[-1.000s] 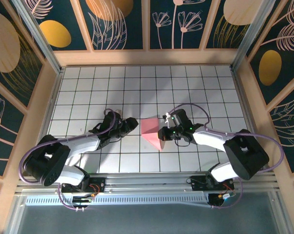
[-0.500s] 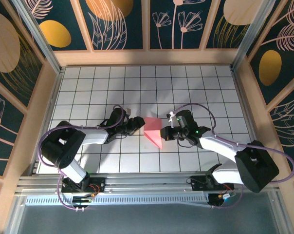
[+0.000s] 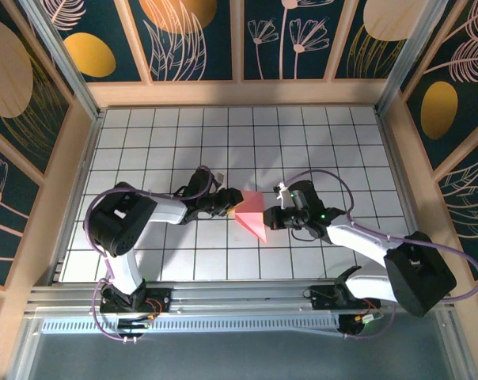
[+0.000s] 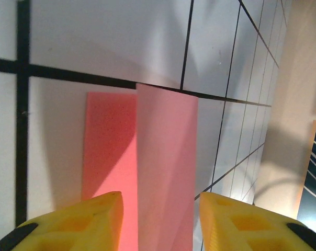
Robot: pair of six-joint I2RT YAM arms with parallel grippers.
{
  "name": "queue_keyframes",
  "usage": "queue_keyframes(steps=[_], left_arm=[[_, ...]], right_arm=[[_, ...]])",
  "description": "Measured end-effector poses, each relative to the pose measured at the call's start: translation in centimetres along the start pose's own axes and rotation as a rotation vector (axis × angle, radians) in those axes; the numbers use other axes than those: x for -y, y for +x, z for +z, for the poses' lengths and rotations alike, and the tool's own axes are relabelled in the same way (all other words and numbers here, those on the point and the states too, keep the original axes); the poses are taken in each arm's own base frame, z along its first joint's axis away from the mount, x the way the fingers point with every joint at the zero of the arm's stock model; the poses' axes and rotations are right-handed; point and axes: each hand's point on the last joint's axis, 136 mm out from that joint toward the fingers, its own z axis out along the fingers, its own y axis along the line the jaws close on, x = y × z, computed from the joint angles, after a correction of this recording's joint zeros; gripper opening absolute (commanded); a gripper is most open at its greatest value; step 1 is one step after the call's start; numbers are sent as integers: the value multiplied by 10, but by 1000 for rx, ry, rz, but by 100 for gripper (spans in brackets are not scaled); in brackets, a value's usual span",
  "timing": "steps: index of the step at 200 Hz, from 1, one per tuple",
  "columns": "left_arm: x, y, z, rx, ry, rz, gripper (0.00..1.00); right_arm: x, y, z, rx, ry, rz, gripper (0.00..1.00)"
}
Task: Fold a paper plane with a square sheet of paper (fold left side to right side)
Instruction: Fourth fold the wing at the center of the table.
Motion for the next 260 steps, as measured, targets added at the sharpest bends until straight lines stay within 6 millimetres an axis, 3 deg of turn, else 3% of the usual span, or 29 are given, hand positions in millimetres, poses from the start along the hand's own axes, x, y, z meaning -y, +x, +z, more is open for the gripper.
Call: queue_keyframes(steps=[59,95,131,156,197,230,260], left_arm=[[-9,-4,3,15,-44,20,14],[-14,-6,2,29,-71,24,2],[-4,-11,-10,77,-62,24,0],[2,-13,-23,123,-55,10,0],[13,-15,-38,187,-36,-22,0],[13,-15,-38,199,-39,-38,0],[13,-14,-38,197,-41,-44,0]], right_arm=[[6,-1,-1,8,15,12,0],[13,-1,-3,14,39,23,12],[22,-7,-9,17,127,42,24],[27,-21,-19,40,229,39,35],[3,-32,-31,69,335,-37,42],[-24,-15,-17,22,392,-111,46],[-24,13,9,-62,487,-164,48]])
